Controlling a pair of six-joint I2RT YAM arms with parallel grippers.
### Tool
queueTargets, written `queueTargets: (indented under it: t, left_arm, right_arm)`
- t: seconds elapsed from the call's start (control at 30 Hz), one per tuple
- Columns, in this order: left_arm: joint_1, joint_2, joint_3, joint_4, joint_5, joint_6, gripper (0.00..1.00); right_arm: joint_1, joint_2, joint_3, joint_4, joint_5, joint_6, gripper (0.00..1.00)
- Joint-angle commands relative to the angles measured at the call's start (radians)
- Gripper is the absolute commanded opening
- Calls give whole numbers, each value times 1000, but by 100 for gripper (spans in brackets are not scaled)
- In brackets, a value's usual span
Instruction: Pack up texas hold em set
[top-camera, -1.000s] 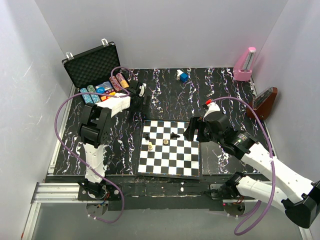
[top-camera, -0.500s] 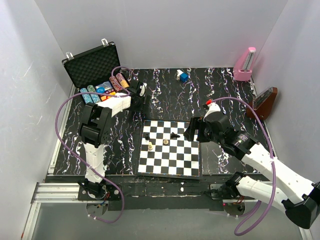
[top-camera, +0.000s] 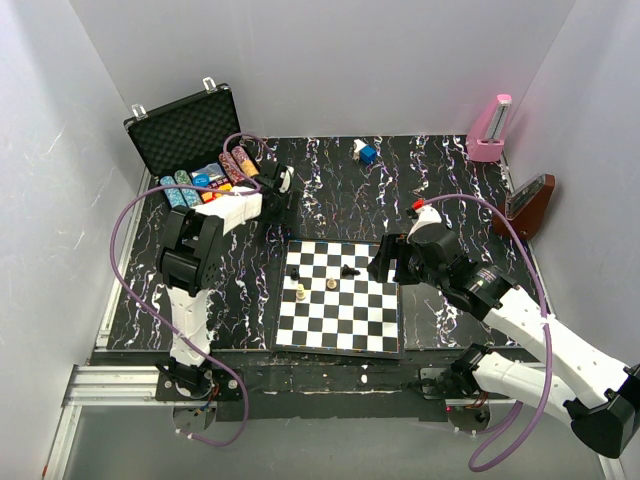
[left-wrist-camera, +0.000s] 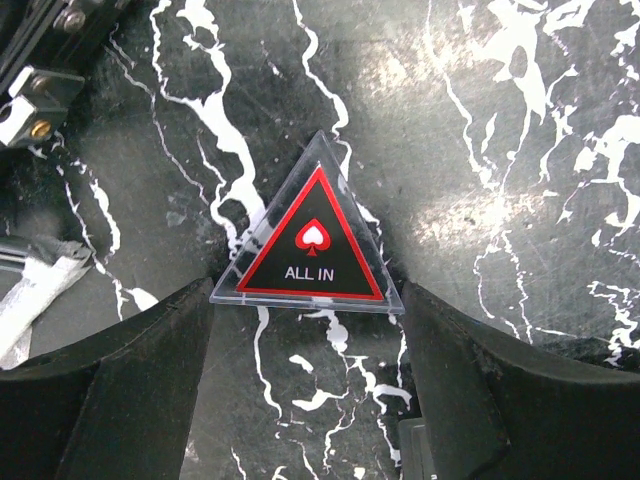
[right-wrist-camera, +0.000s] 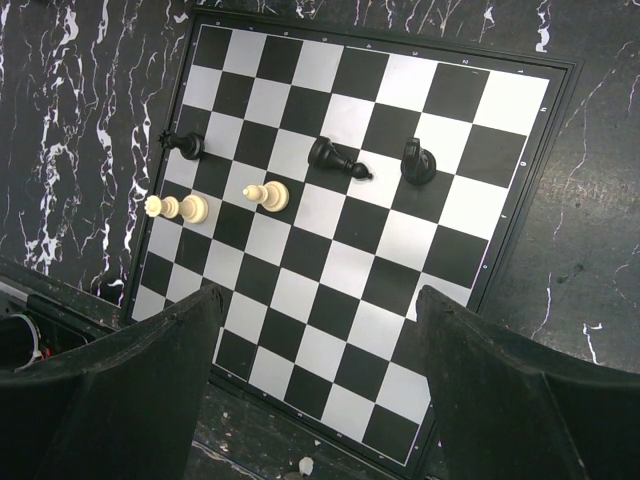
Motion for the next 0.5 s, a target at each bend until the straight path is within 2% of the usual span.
queueTargets:
  t: [0.0, 0.17, 0.47]
  left_arm:
    - [-3, -113, -28, 26, -45, -5, 44]
    - [-3, -153, -48, 40, -56, -3, 40]
    - [-3, -222, -56, 25, -91, 9, 39]
  right_arm:
    - [-2, -16, -1, 28, 5, 11, 85]
    - [-2, -16, -3, 26, 6, 15, 85]
    - [-2, -25, -1, 19, 13, 15, 85]
